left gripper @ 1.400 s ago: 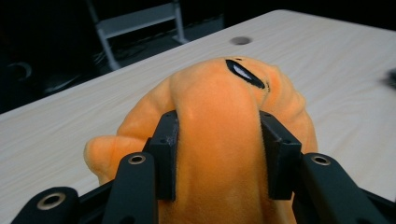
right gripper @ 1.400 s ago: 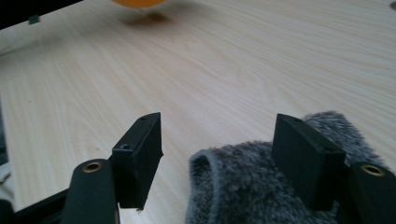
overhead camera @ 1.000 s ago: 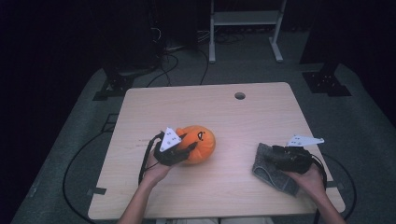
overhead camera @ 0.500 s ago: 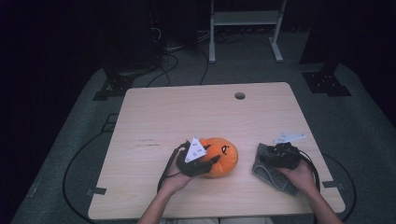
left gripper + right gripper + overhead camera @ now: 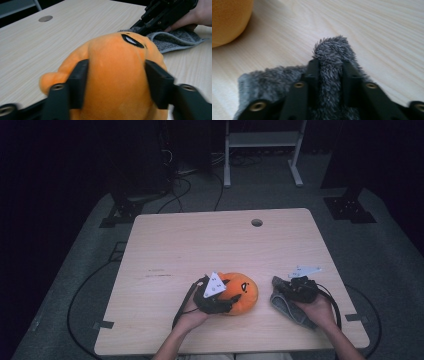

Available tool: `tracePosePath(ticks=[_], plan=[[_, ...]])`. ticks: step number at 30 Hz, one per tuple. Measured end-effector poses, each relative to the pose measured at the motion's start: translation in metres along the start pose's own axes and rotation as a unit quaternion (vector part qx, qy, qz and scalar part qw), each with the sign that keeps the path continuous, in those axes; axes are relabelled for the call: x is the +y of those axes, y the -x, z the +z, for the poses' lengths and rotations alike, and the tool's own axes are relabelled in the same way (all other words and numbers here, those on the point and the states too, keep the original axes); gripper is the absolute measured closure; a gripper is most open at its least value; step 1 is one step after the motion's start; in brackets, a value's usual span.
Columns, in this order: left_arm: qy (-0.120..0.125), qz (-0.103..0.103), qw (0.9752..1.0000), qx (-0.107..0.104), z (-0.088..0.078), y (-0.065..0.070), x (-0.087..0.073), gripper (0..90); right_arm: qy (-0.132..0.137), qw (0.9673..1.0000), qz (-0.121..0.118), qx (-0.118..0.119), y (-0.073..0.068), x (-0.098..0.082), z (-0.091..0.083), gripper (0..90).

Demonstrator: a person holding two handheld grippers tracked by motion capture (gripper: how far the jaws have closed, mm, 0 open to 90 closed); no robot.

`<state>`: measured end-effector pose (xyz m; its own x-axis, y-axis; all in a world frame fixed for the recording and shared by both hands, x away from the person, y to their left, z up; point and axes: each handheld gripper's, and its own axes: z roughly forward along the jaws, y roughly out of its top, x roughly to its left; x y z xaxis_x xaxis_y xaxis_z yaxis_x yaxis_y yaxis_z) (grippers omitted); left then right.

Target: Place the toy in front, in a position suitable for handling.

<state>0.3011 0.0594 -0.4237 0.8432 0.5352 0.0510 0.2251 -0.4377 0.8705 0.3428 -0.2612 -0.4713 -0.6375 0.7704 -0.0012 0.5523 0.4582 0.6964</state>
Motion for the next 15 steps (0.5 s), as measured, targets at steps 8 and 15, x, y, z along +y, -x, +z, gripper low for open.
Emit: tracePosePath(ticks=[8, 15], plan=[[0.008, 0.004, 0.9998, -0.019, -0.022, -0.011, 0.002, 14.6, -0.01, 0.9998, 0.016, 0.011, 0.004, 0.001, -0.004, 80.1], [-0.005, -0.004, 0.9994, -0.035, -0.025, -0.02, -0.015, 14.3, 0.02, 0.9989, 0.027, 0.032, 0.01, -0.002, -0.022, 80.4]])
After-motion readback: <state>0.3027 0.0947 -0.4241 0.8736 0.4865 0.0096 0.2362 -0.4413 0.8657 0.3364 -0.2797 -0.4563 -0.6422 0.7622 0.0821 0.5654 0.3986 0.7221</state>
